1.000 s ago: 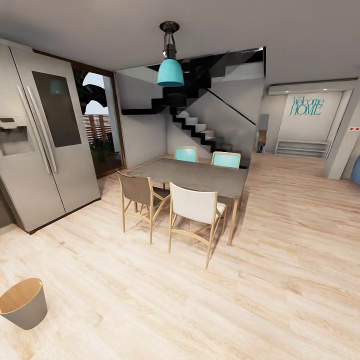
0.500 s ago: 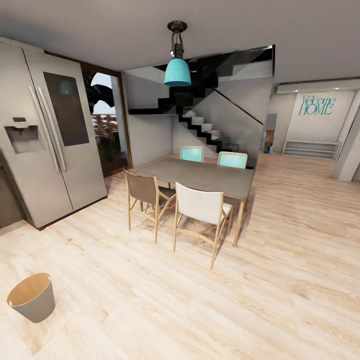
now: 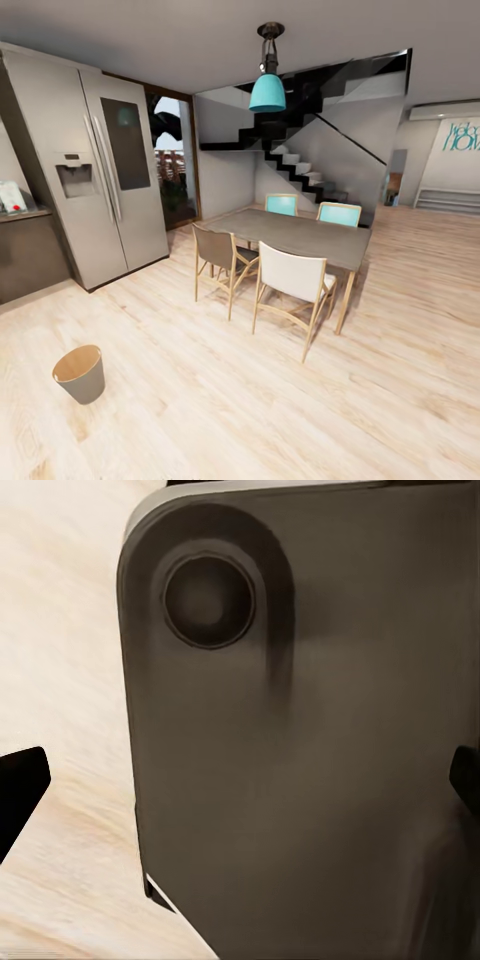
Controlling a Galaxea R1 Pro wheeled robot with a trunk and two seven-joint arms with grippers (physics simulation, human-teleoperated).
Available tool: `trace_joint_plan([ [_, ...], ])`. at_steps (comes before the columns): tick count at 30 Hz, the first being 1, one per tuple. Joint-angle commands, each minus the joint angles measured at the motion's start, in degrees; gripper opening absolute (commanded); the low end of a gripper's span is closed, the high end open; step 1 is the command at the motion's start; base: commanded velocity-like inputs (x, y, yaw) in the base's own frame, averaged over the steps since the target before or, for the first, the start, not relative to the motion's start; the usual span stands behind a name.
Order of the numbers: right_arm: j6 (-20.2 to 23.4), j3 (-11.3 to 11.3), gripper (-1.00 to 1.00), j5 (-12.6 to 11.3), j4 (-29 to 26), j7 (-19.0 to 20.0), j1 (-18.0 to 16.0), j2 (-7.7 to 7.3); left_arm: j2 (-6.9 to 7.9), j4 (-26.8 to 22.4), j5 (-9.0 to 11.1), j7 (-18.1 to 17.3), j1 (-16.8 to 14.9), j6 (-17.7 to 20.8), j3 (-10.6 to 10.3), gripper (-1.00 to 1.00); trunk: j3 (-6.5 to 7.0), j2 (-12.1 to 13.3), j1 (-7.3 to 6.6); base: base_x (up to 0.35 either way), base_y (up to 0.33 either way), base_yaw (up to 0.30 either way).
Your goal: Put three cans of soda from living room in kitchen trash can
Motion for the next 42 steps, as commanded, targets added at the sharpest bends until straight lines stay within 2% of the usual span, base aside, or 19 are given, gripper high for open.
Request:
trace_joint_plan([
  [1,0.0,0.03,1.0,0.04,-0.12,-0.05,-0.01,0.0,0.02,0.0,0.0,-0.01,0.0,-0.04,0.0,1.0,-0.05,0.0,0.0,0.0,0.0,0.26],
  [13,0.0,-0.04,1.0,0.15,-1.01,-0.17,-0.01,-0.13,0.08,-0.23,0.0,-0.04,0.0,-0.08,0.08,1.0,-0.59,0.0,0.0,0.0,0.0,0.258],
  [19,0.25,-0.01,1.0,0.5,-4.41,-0.23,-0.02,-0.03,0.06,-1.27,0.06,-0.04,0.0,-0.1,0.14,1.0,-0.88,0.0,0.0,0.0,0.0,0.254],
  [25,0.35,0.09,1.0,0.67,-5.92,-0.27,-0.05,0.77,-0.05,-1.84,0.08,-0.01,0.0,-0.09,0.17,1.0,-1.17,0.0,0.0,0.0,0.0,0.254],
  [42,0.35,0.13,1.0,0.69,-6.01,-0.17,-0.08,0.84,-0.49,-2.28,0.09,0.0,-0.09,-0.17,0.19,1.0,-2.01,0.0,0.0,0.0,0.0,0.254],
])
